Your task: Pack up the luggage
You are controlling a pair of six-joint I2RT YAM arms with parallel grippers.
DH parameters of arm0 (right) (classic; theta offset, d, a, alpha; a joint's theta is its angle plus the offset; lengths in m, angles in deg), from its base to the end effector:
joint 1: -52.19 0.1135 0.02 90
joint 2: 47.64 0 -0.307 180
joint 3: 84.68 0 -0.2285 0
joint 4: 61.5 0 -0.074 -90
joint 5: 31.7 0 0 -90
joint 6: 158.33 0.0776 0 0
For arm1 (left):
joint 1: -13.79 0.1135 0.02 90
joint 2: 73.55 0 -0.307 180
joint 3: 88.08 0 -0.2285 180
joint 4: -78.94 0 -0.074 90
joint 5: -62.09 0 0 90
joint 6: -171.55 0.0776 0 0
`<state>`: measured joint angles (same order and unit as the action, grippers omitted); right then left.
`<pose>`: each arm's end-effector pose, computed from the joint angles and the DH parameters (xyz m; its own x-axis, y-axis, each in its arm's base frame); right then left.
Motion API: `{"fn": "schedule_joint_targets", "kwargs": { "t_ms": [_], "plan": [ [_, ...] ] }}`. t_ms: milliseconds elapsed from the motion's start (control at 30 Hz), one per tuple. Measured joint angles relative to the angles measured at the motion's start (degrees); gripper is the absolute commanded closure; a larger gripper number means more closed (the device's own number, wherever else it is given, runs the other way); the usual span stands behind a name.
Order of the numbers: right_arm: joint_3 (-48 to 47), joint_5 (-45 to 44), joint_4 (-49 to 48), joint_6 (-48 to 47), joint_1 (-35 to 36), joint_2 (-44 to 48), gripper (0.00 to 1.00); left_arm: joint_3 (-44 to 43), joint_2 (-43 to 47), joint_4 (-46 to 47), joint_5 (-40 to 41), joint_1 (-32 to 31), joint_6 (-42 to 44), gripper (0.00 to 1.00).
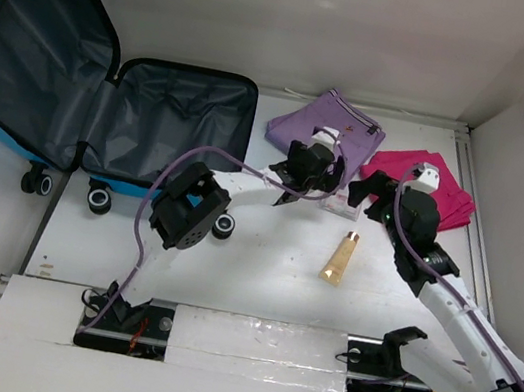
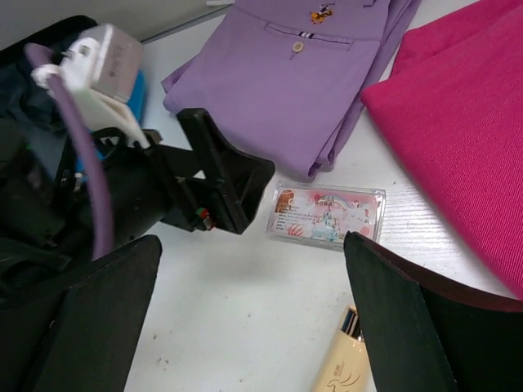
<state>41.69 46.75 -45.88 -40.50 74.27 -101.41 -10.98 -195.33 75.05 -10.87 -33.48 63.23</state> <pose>0.2018 0.0651 0.3198 -0.3112 0.3674 -0.8765 -0.0503 0.9146 0.4012 0.3794 -0.3772 0.2432 -0.4124 0.0036 -0.9110 0.4101 0.8937 -0.1822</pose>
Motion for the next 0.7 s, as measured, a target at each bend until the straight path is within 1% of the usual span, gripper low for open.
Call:
{"fn": "schedule_joint_targets", "kwargs": {
  "t_ms": [233,300,367,433,467,500,533,567,633,667,700],
  "plan": [
    [0.0,-0.5,0.0,0.0,0.0,2.6,0.0,-3.1,-5.7,-4.0,3.1,1.3,-0.2,0.02],
    [0.0,-0.7,-0.2,0.0,0.0,3.5,0.0,-3.1,-6.4,-4.8,3.7,1.7,-0.3,0.03],
    [0.0,-1.0,-0.6,0.0,0.0,3.8,0.0,-3.0,-6.8,-5.1,4.2,1.9,-0.4,0.07],
    [0.0,-1.3,-0.9,0.0,0.0,3.7,0.0,-3.0,-7.0,-5.1,4.5,1.9,-0.4,0.14],
    [0.0,-1.4,-0.9,0.0,0.0,3.5,0.0,-3.0,-7.0,-5.1,4.5,1.9,-0.4,0.2],
    [0.0,-1.5,-0.9,0.0,0.0,3.4,0.0,-3.0,-7.0,-5.1,4.5,1.9,-0.5,0.28],
    [0.0,-1.5,-0.8,0.0,0.0,3.2,0.0,-3.0,-7.0,-5.0,4.5,1.9,-0.6,0.42],
    [0.0,-1.5,-0.9,0.0,0.0,3.1,0.0,-3.0,-7.0,-4.9,4.5,1.9,-0.9,0.47],
    [0.0,-1.5,-0.9,0.0,0.0,3.1,0.0,-2.4,-7.0,-3.9,4.6,1.9,-0.8,0.58],
    [0.0,-1.5,-0.9,0.0,0.0,3.1,0.0,-1.9,-6.8,-3.1,4.9,1.9,-0.9,0.6],
    [0.0,-1.5,-0.9,0.0,0.0,3.1,0.0,-0.9,-6.4,-2.1,5.0,1.9,-0.9,0.6]
  ]
}}
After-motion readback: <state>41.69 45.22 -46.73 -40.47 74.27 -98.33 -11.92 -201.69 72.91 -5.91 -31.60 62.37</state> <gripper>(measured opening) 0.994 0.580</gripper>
